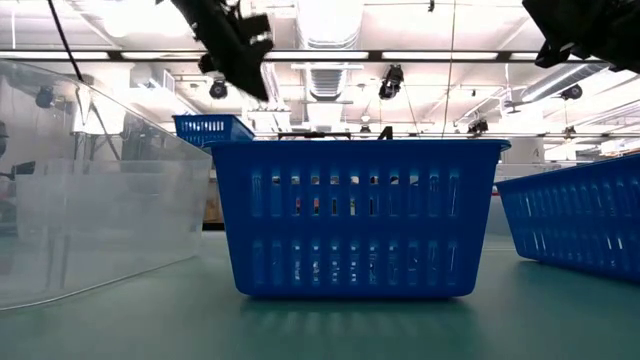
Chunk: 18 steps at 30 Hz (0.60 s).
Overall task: Stack baskets on shelf by color
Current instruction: Put the top right transparent bin on the shelf
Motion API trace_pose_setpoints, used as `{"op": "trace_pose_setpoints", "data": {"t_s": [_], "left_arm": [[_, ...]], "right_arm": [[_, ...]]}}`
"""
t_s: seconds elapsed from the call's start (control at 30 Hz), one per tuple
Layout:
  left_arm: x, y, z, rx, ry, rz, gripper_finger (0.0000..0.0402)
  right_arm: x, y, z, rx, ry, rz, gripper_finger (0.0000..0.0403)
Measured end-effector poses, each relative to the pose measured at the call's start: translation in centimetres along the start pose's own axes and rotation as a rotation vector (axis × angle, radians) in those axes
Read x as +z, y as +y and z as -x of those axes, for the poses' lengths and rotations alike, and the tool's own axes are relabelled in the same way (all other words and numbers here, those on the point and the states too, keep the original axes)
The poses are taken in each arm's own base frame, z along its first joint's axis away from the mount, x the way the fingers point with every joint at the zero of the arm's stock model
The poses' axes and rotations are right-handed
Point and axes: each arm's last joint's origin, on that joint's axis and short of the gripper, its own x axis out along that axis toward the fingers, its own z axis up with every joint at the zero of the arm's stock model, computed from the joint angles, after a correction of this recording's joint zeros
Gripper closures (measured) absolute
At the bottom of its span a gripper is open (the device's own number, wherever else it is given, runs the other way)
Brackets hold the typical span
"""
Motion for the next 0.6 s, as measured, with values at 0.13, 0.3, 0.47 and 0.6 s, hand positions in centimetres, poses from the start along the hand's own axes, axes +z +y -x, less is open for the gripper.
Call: {"op": "trace_pose_setpoints", "data": {"t_s": [0.13, 0.3, 0.47, 0.6], "left_arm": [[-0.8, -2.8, 3.1, -0.137, -0.105, 0.008, 0.0375], [-2.9, -7.2, 6.6, -0.323, -0.294, -0.012, 0.0375], [-5.8, -10.9, 9.5, -0.53, -0.473, -0.041, 0.0375], [-8.3, -12.7, 11.4, -0.67, -0.554, -0.025, 0.0375]], "right_arm": [[0.0, 0.0, 0.0, 0.0, 0.001, -0.008, 0.0394], [-0.2, 0.1, 0.0, 0.005, 0.019, -0.018, 0.0394], [-0.2, 0.1, 0.0, 0.007, 0.025, -0.023, 0.0394], [-0.2, 0.1, 0.0, 0.007, 0.025, -0.024, 0.0394]]}}
